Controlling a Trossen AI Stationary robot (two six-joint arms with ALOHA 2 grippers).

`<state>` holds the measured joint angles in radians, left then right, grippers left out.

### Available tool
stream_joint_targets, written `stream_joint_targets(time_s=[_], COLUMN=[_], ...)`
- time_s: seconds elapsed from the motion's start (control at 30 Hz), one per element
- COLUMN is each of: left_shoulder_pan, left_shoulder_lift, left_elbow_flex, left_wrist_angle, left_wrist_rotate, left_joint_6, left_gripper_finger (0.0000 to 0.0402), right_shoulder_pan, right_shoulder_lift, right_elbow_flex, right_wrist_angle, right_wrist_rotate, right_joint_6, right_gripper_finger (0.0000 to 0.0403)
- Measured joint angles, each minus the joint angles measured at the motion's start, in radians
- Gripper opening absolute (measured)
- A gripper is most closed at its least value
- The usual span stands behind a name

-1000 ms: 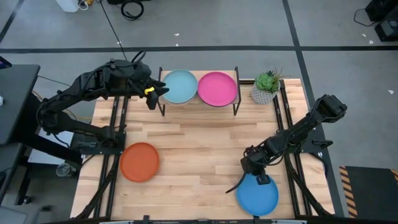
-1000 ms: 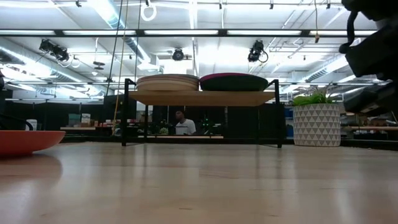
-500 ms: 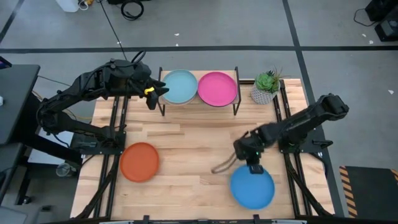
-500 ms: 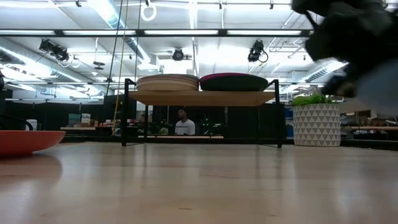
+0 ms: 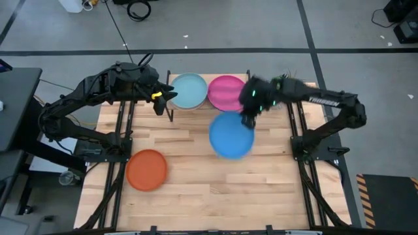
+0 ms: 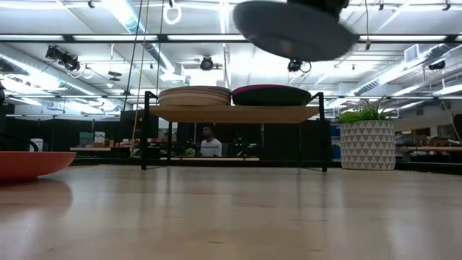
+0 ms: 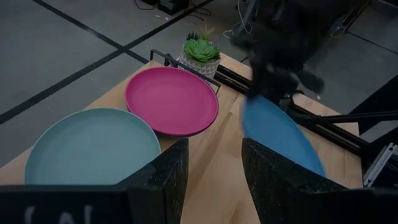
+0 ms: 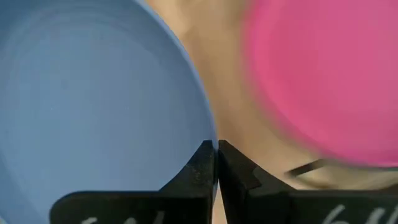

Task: Place and stack plates onto a shelf
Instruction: Stack the blue plate on top of the pink plate on the shelf

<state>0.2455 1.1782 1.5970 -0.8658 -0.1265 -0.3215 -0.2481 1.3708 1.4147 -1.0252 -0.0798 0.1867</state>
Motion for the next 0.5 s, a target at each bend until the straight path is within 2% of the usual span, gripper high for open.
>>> stream_joint_targets(time_s=[0.13,0.27,0.5], left_shoulder_pan=[-0.001,-0.001,-0.001], left_shoulder_lift=[0.000,0.000,0.000], left_elbow_flex=[0.000,0.000,0.000], left_wrist_angle=[0.000,0.000,0.000], left_wrist_rotate=[0.000,0.000,0.000], left_joint_6=[-0.003,-0.004,-0.002], left_gripper_finger=[0.0156,0.0156,0.0156], right_shoulder_pan=[-0.158,-0.298,-0.467], right_shoulder_lift=[0.000,0.002,0.089], right_elbow_flex=[0.070,0.079,0.079], right_wrist_angle=[0.002,0.011,0.077], right_wrist_rotate=[0.007,0.009,-0.057], right_joint_6=[0.000,0.012,0.055], right_gripper_finger=[0.0016,0.0016,0.0016])
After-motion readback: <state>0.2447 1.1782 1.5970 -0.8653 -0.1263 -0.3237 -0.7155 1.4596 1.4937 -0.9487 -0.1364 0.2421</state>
